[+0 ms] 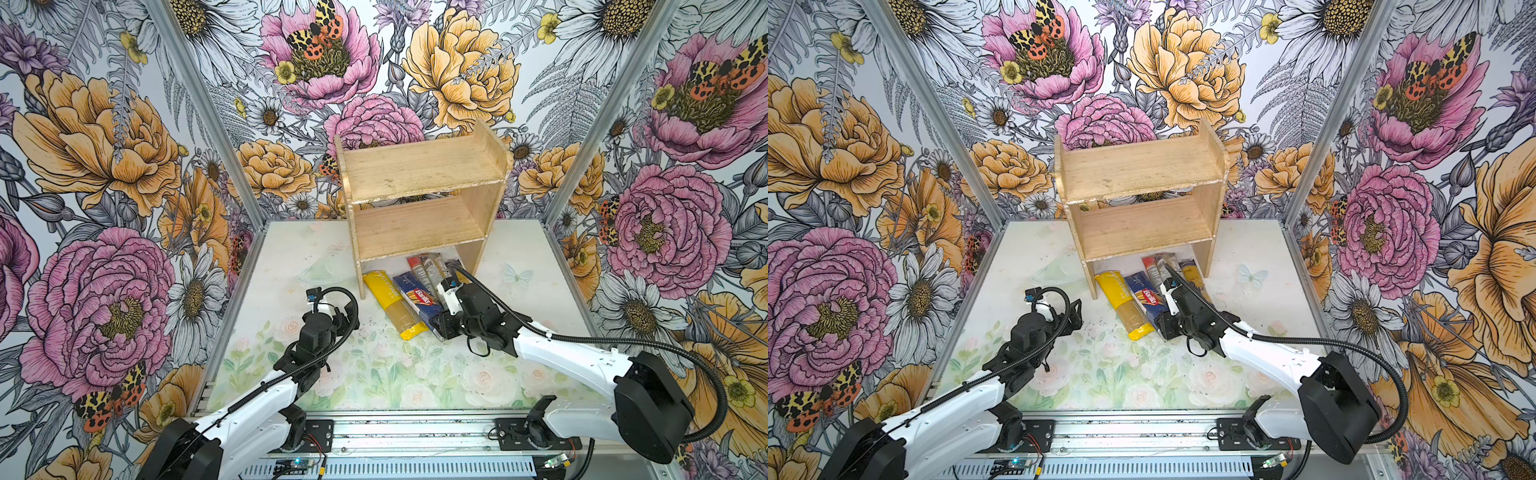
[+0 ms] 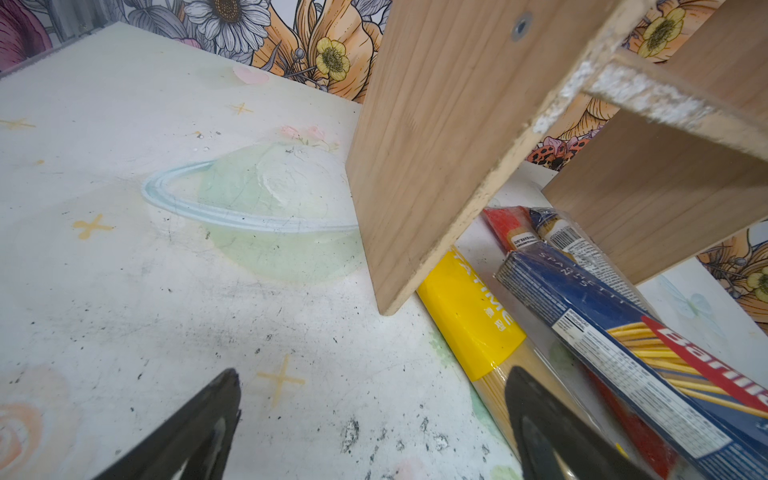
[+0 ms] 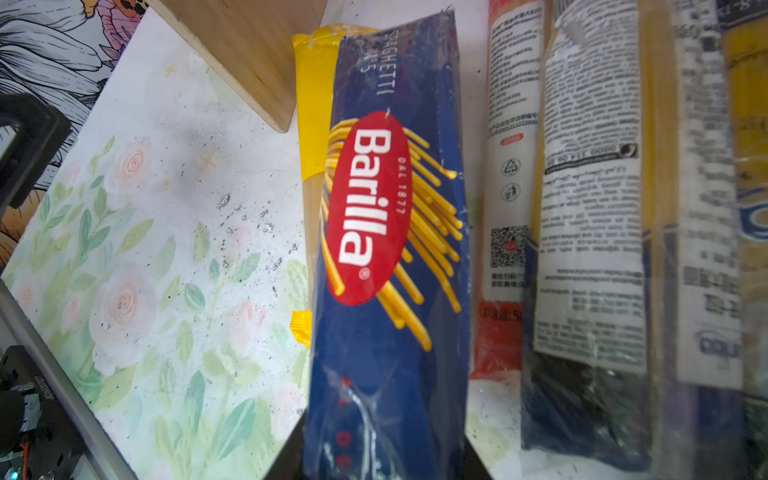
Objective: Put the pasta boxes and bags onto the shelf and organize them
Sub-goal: 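Lift the Barilla box with the right gripper up toward the upper shelf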
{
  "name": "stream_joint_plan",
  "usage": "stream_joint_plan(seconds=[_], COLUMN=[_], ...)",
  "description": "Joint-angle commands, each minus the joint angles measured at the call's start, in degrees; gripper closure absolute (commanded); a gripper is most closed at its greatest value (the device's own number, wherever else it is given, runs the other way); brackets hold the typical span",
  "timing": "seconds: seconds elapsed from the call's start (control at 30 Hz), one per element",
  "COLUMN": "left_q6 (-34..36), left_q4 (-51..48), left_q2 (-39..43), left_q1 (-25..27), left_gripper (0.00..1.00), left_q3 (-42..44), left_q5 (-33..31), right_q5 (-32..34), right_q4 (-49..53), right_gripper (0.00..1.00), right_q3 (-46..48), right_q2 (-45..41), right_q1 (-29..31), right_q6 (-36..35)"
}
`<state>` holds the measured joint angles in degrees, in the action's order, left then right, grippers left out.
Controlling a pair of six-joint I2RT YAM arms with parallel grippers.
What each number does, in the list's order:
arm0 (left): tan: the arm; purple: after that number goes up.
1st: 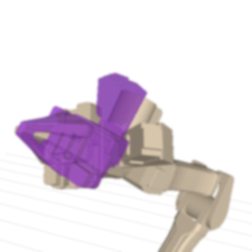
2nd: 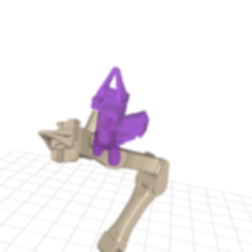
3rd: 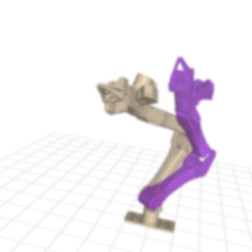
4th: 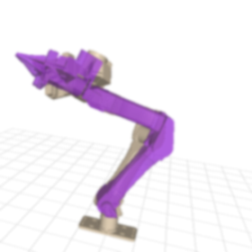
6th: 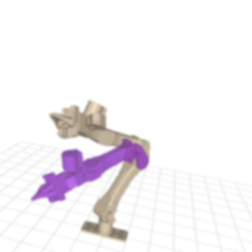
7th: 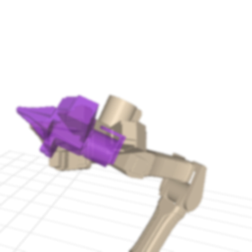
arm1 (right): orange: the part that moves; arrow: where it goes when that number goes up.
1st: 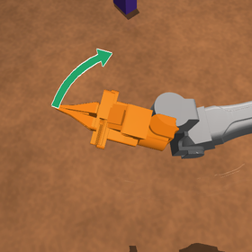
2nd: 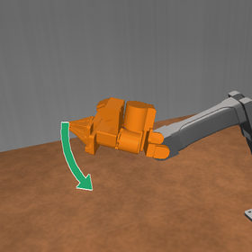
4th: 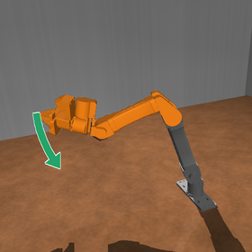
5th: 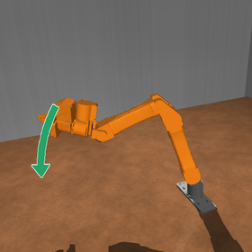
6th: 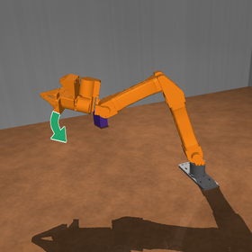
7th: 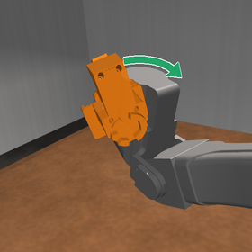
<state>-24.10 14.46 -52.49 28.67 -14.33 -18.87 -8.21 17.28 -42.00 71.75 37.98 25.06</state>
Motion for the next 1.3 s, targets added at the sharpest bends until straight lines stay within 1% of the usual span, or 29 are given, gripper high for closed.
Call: stream_joint_plan(seconds=[0.0, 0.13, 0.27, 0.5, 0.63, 0.8, 1.03, 1.27], left_q6=[0.24, 0.28, 0.37, 0.34, 0.59, 0.81, 0.65, 0.63], left_q4=[-0.56, -0.9, -1.23, -1.62, -2.02, -2.16, -2.11, -2.55], left_q2=[0.99, 0.99, 0.99, 1.07, 1.38, 1.78, 1.6, 2.39], left_q1=[0.34, 0.34, 0.34, 0.34, 0.33, 0.34, 0.32, 0.34], left_gripper=[0.01, 0.01, 0.01, 0.01, 0.01, 0.01, 0.01, 0.01], left_q3=[-1.12, -1.52, -1.89, -2.22, -2.29, -2.24, -2.22, -1.94], left_q5=[0.59, 0.81, 1.1, 1.12, 1.12, 0.77, 1.2, 0.81], right_q5=[0.91, 0.6, 0.25, 0.42, 0.08, -1.97, -4.77, -3.81], right_q4=[2.48, 7.13, 11.5, 17.52, 19.47, 20.42, 20.21, 19.99], right_gripper=[1.0, 1.0, 1.0, 1.0, 1.0, 1.0, 1.0, 1.0], right_q3=[-6.33, -8.94, -14.06, -24.88, -29.94, -36.64, -44.4, -51.14], right_q2=[-5.4, -9.63, -12.62, -14.21, -15.42, -16.84, -14.68, -11.53], right_q1=[0.68, 0.78, 1.39, 1.84, 2.1, 2.19, 2.5, 3.37], right_q6=[-0.43, -0.13, 0.14, 2.94, 4.32, 4.82, 4.78, 4.06])
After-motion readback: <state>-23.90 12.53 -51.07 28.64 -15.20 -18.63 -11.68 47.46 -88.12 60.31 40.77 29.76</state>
